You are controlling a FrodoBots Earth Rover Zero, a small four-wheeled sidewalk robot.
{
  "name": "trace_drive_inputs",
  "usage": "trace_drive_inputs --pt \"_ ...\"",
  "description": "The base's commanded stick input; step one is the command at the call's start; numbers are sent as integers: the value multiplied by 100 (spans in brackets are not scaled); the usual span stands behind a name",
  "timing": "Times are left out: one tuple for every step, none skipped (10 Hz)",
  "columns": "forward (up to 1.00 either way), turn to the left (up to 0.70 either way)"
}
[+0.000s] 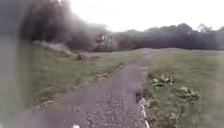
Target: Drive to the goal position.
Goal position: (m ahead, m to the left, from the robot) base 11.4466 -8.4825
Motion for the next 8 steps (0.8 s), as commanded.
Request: trace_drive_inputs --pt "100 -5" --pt "100 -1" --pt "100 0" --pt "100 0" --pt "100 -14" --pt "100 -29" --pt "100 -39" --pt "100 -37"
